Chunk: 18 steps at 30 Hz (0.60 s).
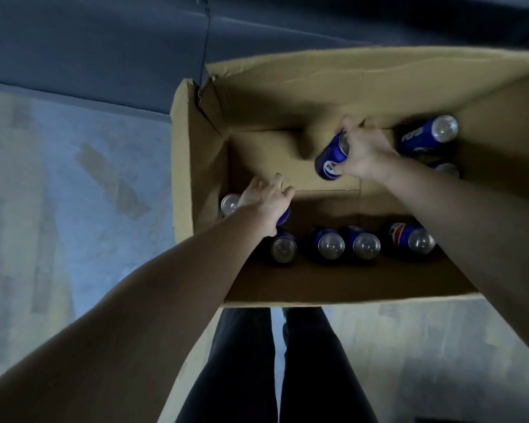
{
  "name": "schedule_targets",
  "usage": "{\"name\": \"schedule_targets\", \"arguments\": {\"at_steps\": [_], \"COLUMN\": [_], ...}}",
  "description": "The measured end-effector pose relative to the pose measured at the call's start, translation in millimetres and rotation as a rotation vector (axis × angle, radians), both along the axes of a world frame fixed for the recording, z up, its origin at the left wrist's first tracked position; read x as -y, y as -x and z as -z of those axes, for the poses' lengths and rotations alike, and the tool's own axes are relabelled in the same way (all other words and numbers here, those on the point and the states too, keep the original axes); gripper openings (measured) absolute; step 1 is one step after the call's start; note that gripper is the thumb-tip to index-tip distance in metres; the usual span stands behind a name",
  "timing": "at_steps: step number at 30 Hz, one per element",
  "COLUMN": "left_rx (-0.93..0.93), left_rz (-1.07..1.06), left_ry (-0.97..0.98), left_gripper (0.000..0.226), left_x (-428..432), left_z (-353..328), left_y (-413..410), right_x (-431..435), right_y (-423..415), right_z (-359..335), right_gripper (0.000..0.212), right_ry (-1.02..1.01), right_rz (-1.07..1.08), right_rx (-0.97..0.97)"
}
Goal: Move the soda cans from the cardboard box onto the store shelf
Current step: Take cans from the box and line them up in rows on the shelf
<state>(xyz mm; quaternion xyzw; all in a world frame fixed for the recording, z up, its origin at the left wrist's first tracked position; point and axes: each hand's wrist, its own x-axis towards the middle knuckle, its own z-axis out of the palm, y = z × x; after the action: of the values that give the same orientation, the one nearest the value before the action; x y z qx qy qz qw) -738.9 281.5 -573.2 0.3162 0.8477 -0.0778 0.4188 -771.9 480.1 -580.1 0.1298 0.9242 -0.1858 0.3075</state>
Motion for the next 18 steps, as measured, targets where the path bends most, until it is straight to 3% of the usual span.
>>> {"name": "schedule_targets", "arguments": {"at_steps": [6,9,18], "left_rx": [0.032,-0.040,-0.315], "left_rz": [0.001,0.019,0.044], "left_ry": [-0.092,-0.144,-0.184], "left_gripper": [0.079,0.073,0.071], "left_x": [-8.0,-10.7,-27.3], "left_z": [-106.0,-169.6,-405.7], "left_y": [26.5,38.7,66.4], "right_x": [-0.3,-1.7,-14.2], "right_y": [-3.1,0.7,26.6], "right_z": [-112.4,-184.4,-440.2], "right_gripper": [0.072,0.072,0.066], "right_ry": [-0.007,-0.040,-0.154], "right_rz": [-0.343,-0.437,-0.582], "right_rx": [0.101,0.104,-0.138]}}
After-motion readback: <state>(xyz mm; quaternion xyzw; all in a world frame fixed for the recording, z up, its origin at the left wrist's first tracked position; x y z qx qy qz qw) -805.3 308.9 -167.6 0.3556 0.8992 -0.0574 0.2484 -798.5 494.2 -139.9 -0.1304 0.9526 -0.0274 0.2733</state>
